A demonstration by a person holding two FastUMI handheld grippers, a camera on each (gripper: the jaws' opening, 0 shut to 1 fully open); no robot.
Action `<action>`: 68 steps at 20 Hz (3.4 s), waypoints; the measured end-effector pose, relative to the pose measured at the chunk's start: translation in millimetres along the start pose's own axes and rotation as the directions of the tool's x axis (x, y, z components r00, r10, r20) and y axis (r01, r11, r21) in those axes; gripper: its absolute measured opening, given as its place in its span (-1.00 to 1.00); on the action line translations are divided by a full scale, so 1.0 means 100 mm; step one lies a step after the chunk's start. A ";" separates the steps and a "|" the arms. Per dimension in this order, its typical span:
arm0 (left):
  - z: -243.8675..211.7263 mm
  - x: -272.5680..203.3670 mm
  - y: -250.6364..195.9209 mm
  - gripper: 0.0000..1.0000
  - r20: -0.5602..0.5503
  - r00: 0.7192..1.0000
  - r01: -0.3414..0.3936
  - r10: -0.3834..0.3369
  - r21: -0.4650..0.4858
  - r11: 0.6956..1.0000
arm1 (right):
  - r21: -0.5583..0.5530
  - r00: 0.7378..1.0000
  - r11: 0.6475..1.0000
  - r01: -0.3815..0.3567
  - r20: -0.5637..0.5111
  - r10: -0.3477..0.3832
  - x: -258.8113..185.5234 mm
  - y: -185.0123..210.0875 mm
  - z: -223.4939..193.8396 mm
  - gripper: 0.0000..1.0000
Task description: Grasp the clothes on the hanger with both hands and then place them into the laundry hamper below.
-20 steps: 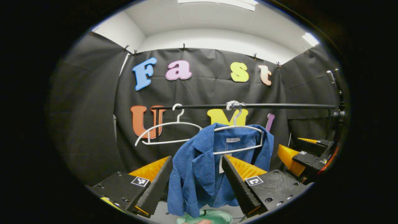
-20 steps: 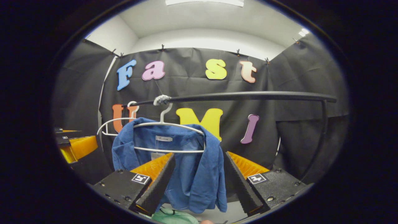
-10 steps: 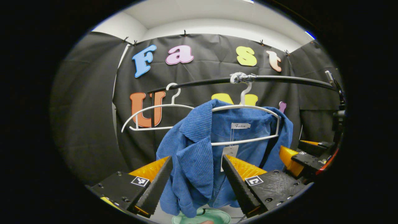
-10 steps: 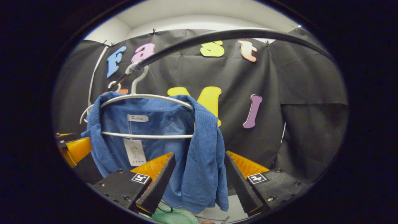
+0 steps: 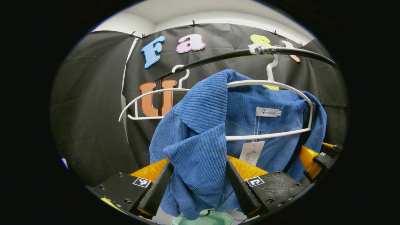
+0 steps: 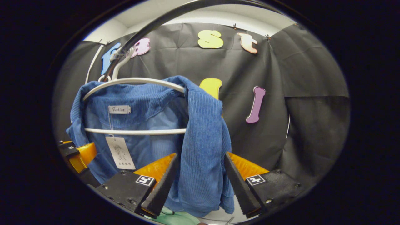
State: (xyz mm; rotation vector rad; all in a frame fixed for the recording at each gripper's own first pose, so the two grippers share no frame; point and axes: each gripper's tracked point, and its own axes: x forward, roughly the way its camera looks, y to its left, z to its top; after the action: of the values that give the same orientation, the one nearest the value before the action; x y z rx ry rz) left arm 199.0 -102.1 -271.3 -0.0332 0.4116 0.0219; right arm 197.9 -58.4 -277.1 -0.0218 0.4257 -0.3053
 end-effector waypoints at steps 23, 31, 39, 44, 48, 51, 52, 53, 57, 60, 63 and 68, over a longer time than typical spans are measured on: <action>0.32 -0.30 0.41 -0.89 0.069 0.997 0.028 -0.030 0.033 0.999 | -0.006 0.993 0.995 0.098 0.069 -0.097 -0.10 -0.75 0.29 -0.84; 0.72 -0.44 0.83 -0.96 0.087 0.996 0.037 -0.037 -0.005 0.999 | 0.021 0.985 0.991 0.129 0.109 -0.131 -0.09 -1.05 0.53 -0.87; 0.90 -0.37 1.09 -0.95 0.066 0.985 0.159 -0.159 -0.008 0.987 | 0.020 0.982 0.994 0.111 0.153 -0.113 -0.06 -1.10 0.59 -0.88; 1.01 -0.29 1.16 -0.87 0.051 0.967 0.251 -0.249 -0.030 0.968 | 0.060 0.984 0.996 0.060 0.165 -0.069 0.00 -1.14 0.59 -0.88; 1.05 -0.18 1.18 -0.95 0.029 0.951 0.309 -0.308 -0.043 0.950 | 0.125 0.987 0.992 -0.009 0.160 -0.011 0.10 -1.11 0.55 -0.88; 1.03 -0.02 1.20 -0.87 0.000 0.927 0.373 -0.375 -0.111 0.921 | 0.244 0.986 0.964 -0.107 0.151 0.072 0.16 -1.06 0.54 -0.88; 1.03 0.03 1.20 -0.87 -0.004 0.918 0.393 -0.397 -0.131 0.910 | 0.263 0.985 0.956 -0.127 0.147 0.090 0.20 -1.06 0.54 -0.89; 1.05 0.06 1.19 -0.87 -0.006 0.908 0.414 -0.419 -0.143 0.899 | 0.265 0.985 0.955 -0.132 0.147 0.095 0.21 -1.08 0.54 -0.88; 0.90 0.29 1.21 -0.96 -0.049 0.893 0.437 -0.448 -0.147 0.887 | 0.268 0.986 0.952 -0.148 0.118 0.120 0.35 -1.05 0.47 -0.88; 0.77 0.41 1.21 -0.96 -0.078 0.883 0.446 -0.462 -0.160 0.880 | 0.283 0.988 0.947 -0.151 0.075 0.135 0.46 -1.05 0.35 -0.89; 0.59 0.49 1.18 -0.96 -0.107 0.874 0.455 -0.474 -0.164 0.875 | 0.319 0.987 0.935 -0.156 0.014 0.160 0.52 -1.02 0.12 -0.88; 0.24 0.51 1.15 -0.96 -0.158 0.873 0.439 -0.461 -0.154 0.885 | 0.298 0.988 0.946 -0.129 -0.048 0.150 0.53 -1.03 -0.14 -0.89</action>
State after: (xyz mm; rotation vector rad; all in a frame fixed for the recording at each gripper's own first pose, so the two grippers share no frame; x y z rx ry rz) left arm 251.7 14.5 -273.1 -0.2458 0.5873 -0.4254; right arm 208.6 -172.0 -302.7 0.3111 0.4452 -0.2271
